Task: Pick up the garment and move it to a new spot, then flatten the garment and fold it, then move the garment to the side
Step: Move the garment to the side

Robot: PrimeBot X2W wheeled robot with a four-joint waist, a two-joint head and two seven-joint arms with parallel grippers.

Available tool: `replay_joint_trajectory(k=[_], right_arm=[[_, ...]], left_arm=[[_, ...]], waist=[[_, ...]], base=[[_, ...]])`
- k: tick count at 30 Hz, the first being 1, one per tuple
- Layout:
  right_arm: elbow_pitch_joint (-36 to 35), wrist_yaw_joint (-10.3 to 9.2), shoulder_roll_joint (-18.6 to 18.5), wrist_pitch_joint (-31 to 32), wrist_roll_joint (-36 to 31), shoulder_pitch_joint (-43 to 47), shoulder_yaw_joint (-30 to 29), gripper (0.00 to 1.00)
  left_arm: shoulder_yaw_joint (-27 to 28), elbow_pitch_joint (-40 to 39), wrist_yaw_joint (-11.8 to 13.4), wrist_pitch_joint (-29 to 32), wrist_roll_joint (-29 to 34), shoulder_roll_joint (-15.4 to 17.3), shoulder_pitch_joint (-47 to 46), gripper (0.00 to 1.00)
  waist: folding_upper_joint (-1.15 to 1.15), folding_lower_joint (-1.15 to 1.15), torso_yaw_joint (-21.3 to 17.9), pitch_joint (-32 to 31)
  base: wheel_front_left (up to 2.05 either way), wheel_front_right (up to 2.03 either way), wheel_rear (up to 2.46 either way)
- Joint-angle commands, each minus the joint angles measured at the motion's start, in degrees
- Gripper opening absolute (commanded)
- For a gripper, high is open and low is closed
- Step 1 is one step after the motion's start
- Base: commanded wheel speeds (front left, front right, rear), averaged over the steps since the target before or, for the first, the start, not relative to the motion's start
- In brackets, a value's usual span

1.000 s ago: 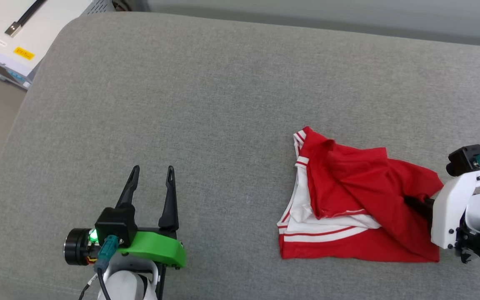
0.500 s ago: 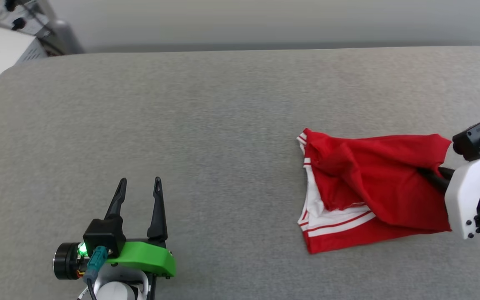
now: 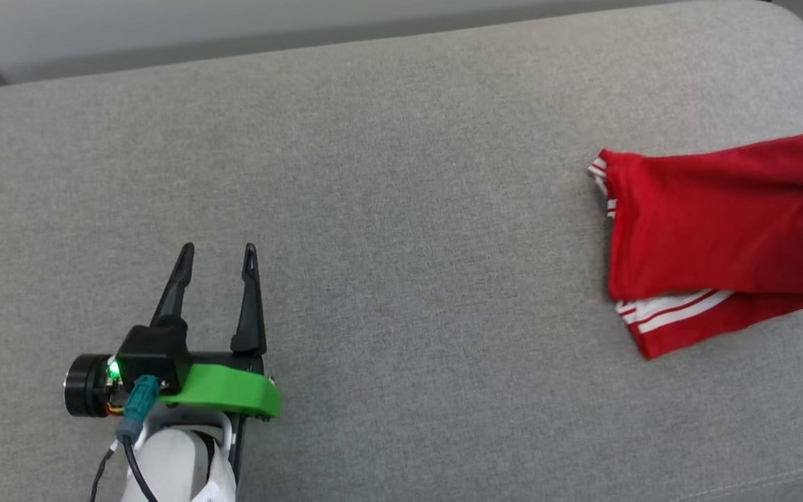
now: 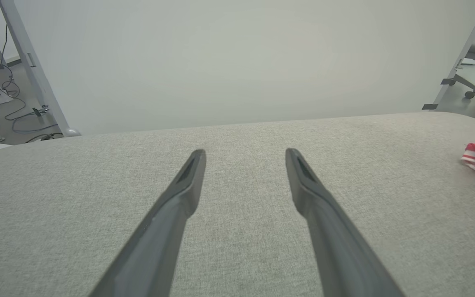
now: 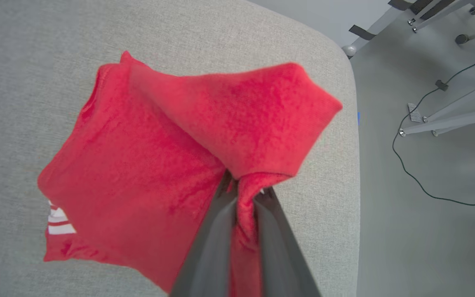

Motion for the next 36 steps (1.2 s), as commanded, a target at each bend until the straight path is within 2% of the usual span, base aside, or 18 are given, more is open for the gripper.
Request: replay_joint_trajectory(k=[1, 8, 16, 20, 23, 25, 31, 36], right_arm=[[1.5, -0.04, -0.5, -0.4, -0.9, -2.3, -0.5, 0.00], [12.6, -0.04, -3.4, -1.9, -5.7, -10.6, -3.0, 0.00], [23.8, -0.04, -4.2, -3.6, -8.9, -16.6, -9.6, 0.00], [28.4, -0.04, -3.7, -5.2, -10.5, -18.6, -12.2, 0.00], [31.9, -0.04, -1.9, -5.6, -11.7, -19.4, -13.8, 0.00], [33.5, -0.04, -0.8, -6.5, -13.1, -19.6, -14.5, 1.00], [34.9, -0.04, 0.9, -13.6, -16.4, -19.7, -17.2, 1.00], [31.4, -0.04, 3.1, -22.2, -19.0, -18.1, -17.5, 1.00]], left_arm=[[0.4, -0.5, -0.4, -0.3, 0.7, 0.8, -1.5, 1.00], [1.0, -2.9, -0.7, -0.3, 1.3, 1.7, -5.5, 1.00], [1.0, -5.7, -0.3, -0.3, 1.7, 1.5, -8.2, 1.00], [0.9, -6.5, 0.0, -0.3, 2.0, 1.5, -8.6, 1.00], [0.8, -6.4, 0.2, -0.3, 2.1, 1.4, -8.4, 1.00], [0.8, -6.0, 0.4, -0.3, 2.0, 1.3, -8.1, 1.00], [0.4, -4.4, 1.0, -0.3, 1.3, 0.5, -5.6, 1.00], [0.4, -3.1, 1.3, -0.3, 0.6, 0.1, -2.0, 1.00]], waist=[[0.00, 0.00, -0.5, 5.7], [0.00, 0.00, 1.2, 12.6], [0.00, 0.00, 2.7, 17.5], [0.00, 0.00, 3.2, 18.8], [0.00, 0.00, 3.4, 18.3], [0.00, 0.00, 3.6, 17.2], [0.00, 0.00, 4.3, 10.9], [0.00, 0.00, 4.9, 5.0]], base=[[0.00, 0.00, 0.00], [0.00, 0.00, 0.00], [0.00, 0.00, 0.00], [0.00, 0.00, 0.00], [0.00, 0.00, 0.00], [0.00, 0.00, 0.00], [0.00, 0.00, 0.00], [0.00, 0.00, 0.00]])
